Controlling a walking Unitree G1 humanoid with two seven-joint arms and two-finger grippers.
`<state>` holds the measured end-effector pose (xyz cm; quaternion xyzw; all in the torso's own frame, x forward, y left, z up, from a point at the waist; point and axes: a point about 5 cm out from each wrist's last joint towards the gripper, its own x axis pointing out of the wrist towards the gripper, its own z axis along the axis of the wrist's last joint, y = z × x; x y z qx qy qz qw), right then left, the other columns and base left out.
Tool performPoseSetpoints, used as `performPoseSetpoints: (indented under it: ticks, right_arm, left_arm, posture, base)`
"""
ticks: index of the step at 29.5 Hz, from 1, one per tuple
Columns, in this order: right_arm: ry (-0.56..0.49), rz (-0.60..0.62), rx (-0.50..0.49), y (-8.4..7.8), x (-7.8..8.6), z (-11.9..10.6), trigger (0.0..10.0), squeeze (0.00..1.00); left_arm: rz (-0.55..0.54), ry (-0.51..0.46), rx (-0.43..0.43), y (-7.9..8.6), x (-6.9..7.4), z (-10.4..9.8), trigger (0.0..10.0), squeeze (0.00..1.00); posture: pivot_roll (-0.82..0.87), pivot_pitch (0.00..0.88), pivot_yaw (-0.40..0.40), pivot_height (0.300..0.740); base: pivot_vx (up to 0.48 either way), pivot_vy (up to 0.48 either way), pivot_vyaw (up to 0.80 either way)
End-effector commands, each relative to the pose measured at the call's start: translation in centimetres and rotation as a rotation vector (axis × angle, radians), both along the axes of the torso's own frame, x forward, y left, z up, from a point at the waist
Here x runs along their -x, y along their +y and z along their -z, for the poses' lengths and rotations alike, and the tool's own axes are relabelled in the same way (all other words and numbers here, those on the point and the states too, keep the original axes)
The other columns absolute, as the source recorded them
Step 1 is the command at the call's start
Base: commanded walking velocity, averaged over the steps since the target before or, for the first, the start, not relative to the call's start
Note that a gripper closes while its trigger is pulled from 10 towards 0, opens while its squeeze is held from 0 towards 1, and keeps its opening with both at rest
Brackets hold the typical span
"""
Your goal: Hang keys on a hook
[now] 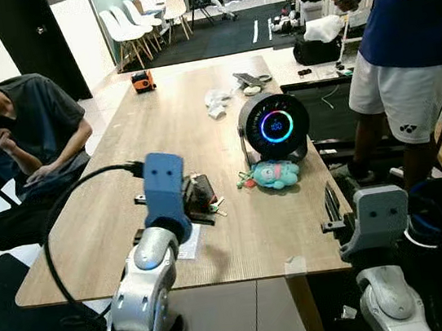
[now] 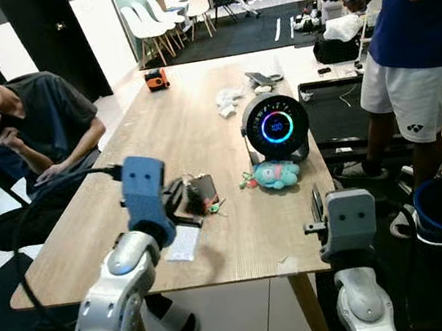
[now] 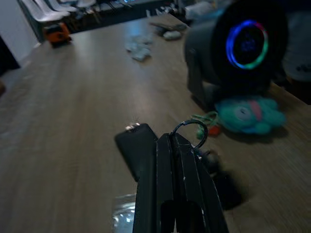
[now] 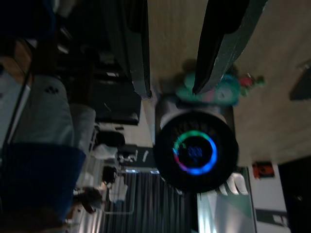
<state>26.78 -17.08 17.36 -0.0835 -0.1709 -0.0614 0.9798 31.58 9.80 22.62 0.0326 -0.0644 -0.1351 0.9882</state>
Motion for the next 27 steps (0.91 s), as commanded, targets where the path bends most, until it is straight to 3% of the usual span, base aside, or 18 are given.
performPoseSetpoints:
  ticks: [1,13,22,27]
  right_arm:
    - [0.032,0.009,0.02,0.0,0.1,0.7,10.0,0.0]
    - [0.031,-0.025,0.04,-0.1,-0.1,0.3,10.0,0.0]
    - [0.025,-0.109,0.11,0.0,-1.4,-0.8,10.0,0.0]
    - [0.025,-0.121,0.131,-0.1,-1.7,-1.0,10.0,0.0]
  left_arm:
    - [-0.007,0.031,-0.002,0.5,-0.2,0.4,10.0,0.0]
    - [-0.045,0.052,0.043,0.8,-0.2,0.8,10.0,0.0]
    - [-0.125,0.033,0.195,1.1,0.0,0.3,10.0,0.0]
    - [-0.122,0.039,0.225,0.7,0.2,0.3,10.0,0.0]
  posture:
    - [-0.03,0.112,0.17,0.74]
    - [-0.04,0.126,0.125,0.74]
    - [-0.04,0.11,0.007,0.74]
    - [-0.05,0.103,-0.007,0.74]
  base:
    - [0.0,0.0,0.0]
    - [0.0,0.0,0.0]
    - [0.0,0.0,0.0]
    - [0.0,0.0,0.0]
